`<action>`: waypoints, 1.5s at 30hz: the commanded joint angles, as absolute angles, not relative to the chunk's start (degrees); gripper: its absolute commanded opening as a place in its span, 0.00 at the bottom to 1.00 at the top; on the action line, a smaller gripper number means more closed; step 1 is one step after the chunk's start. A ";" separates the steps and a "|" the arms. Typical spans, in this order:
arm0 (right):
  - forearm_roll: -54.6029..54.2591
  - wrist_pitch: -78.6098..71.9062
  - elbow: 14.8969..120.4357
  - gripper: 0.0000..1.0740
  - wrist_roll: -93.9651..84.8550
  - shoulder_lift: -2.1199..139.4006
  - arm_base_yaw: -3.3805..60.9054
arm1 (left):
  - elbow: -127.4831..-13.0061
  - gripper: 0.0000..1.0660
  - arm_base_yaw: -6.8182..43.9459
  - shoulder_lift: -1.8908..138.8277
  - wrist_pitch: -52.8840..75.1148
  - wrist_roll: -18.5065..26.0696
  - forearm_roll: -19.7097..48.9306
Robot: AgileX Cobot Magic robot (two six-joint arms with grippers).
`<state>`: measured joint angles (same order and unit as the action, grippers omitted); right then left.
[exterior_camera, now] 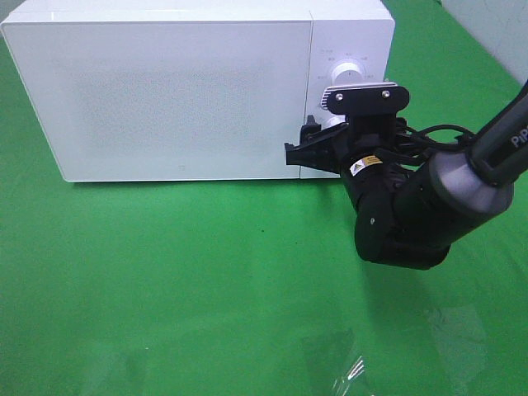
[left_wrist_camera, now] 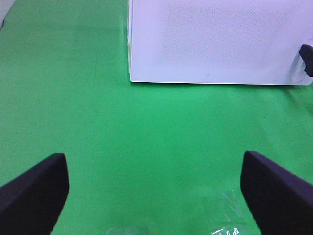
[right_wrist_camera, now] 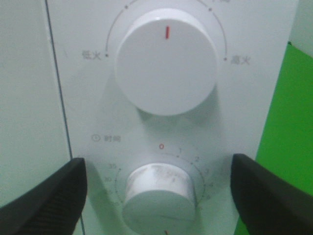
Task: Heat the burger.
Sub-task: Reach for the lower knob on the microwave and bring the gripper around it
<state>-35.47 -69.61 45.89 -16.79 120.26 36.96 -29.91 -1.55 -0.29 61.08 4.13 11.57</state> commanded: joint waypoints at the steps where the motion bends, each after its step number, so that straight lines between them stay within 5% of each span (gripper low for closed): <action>1: -34.61 -79.64 47.33 0.71 -16.73 121.41 36.33 | -29.74 0.82 -1.72 -1.20 60.62 3.90 11.80; 15: -34.84 -78.44 47.33 0.64 -12.32 121.41 36.33 | -29.74 0.82 -1.72 -1.20 60.62 3.90 11.80; 20: -34.84 -78.44 47.33 0.45 -11.80 121.41 36.33 | -29.74 0.82 -1.72 -1.20 60.62 3.90 11.80; 23: -34.49 -78.38 47.33 0.18 -11.75 121.41 36.33 | -29.74 0.82 -1.72 -1.20 60.62 3.90 11.80; 27: -34.38 -77.98 47.33 0.00 -10.60 121.41 36.33 | -29.74 0.82 -1.72 -1.20 60.62 3.90 11.80; 37: -33.52 -77.35 47.33 0.00 -3.95 121.41 36.33 | -29.74 0.82 -1.72 -1.20 60.62 3.90 11.80; 45: -30.25 -77.35 47.33 0.00 31.97 121.41 36.33 | -29.74 0.82 -1.72 -1.20 60.62 3.90 11.80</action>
